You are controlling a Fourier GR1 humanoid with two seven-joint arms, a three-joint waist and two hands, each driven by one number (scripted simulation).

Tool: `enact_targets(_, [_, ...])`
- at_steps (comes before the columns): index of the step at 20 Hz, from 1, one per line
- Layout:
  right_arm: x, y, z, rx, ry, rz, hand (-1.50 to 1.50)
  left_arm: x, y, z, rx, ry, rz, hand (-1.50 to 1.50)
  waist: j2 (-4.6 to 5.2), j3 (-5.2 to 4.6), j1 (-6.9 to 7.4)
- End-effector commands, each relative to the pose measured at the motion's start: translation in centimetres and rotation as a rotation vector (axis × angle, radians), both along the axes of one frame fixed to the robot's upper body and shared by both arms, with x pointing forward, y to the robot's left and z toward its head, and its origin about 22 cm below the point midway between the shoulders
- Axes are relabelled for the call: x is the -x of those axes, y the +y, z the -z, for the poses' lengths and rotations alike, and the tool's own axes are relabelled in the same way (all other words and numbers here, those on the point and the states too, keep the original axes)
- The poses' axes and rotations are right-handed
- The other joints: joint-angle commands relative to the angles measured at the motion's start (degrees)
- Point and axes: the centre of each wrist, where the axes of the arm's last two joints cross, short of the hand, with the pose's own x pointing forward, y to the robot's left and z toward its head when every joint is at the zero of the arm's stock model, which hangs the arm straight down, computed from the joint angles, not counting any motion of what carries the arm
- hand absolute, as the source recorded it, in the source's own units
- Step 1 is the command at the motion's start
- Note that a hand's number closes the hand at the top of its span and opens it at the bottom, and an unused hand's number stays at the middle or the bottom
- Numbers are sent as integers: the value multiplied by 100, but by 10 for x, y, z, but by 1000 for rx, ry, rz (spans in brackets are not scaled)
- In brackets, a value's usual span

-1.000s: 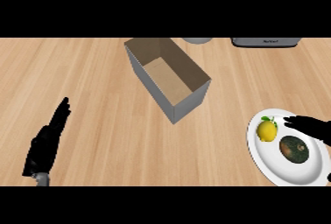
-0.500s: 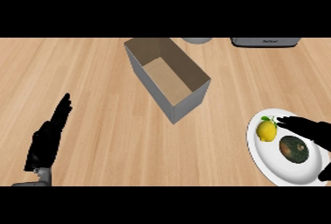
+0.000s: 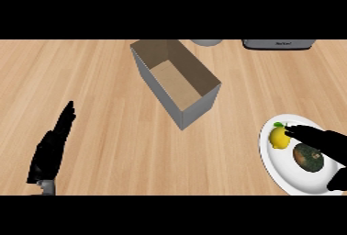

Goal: Pick the squash from the plate and place it in the cardboard box

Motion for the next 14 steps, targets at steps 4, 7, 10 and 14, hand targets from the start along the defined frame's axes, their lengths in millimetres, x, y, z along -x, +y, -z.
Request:
enact_targets(4, [-5,0,14,-4,36,-10,150,-7,-12,6,8,-8,1,0,5,3,-1])
enact_targets(7, [-13,-5,9,-18,-41,-32,150,-10,-1,-9,5,2,3,0,7,5,8])
enact_targets(10, [-5,0,8,-29,-189,0,150,0,8,-6,11,29,0,0,-1,4,-14])
enact_targets(14, [-11,-11,-1,-44,-259,-8,150,-17,0,-1,0,9,-12,0,6,3,-16])
